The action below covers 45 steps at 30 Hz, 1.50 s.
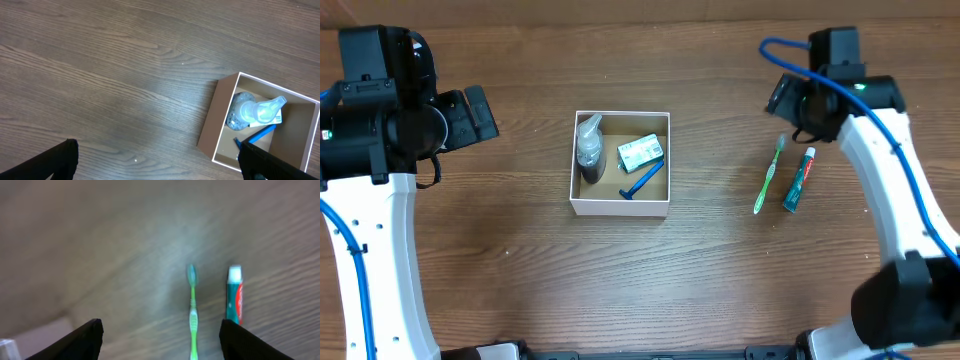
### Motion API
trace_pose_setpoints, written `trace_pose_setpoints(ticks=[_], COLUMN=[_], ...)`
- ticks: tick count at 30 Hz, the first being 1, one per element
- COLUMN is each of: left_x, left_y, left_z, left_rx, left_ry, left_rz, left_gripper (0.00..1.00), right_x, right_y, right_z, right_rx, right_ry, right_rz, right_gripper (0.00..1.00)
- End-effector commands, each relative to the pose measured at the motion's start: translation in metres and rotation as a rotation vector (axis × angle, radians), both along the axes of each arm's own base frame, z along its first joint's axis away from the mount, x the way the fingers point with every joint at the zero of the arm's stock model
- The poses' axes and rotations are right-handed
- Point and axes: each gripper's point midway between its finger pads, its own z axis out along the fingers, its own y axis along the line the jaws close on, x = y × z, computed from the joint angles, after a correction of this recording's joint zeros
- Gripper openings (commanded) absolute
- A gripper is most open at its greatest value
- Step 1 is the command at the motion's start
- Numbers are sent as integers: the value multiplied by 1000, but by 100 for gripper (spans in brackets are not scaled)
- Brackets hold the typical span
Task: Pack container
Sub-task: 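Grasp the green toothbrush with the right gripper, then carry the toothbrush into the box and release it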
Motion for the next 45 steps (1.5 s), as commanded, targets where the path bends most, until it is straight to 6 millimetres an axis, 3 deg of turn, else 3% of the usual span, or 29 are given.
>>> trace_pose_setpoints(ticks=[1,3,11,14,18,20,22,28,30,35,36,38,39,42,45], left_x=[1,1,1,1,1,1,1,1,1,1,1,1,1,1,1], left_y=[-1,-1,-1,-1,-1,-1,-1,-1,-1,-1,-1,-1,-1,-1,-1], left_z=[-2,-2,-2,-2,-2,-2,-2,-2,-2,-2,-2,-2,-2,-2,-2], left_rx=[3,3,3,3,3,3,3,3,3,3,3,3,3,3,3], left_ry=[7,7,7,6,7,7,7,7,7,7,7,7,7,7,6], left_rz=[-25,-25,-25,-26,-25,-26,-25,-25,-25,-25,-25,-25,-25,-25,-25], left_gripper=[100,100,100,100,100,100,100,100,100,100,100,100,100,100,100], right_x=[-17,-26,-41,-40,-39,-39,-39,-40,-39,-39,-39,-36,-30,-8,-1], right_y=[3,2,-4,-4,-4,-4,-4,-4,-4,-4,-3,-1,0,19,64], right_z=[-68,-100,-158,-172,-174,-174,-174,-174,-174,-174,-172,-162,-143,-61,37], right_rx=[13,10,12,12,12,12,12,12,12,12,13,26,28,24,36], right_ry=[170,229,310,327,327,328,328,329,328,328,325,315,285,119,-110], right_rz=[27,26,12,12,12,12,12,12,12,12,12,17,20,108,218], right_gripper=[77,77,78,78,77,69,52,23,22,4,4,4,4,4,4])
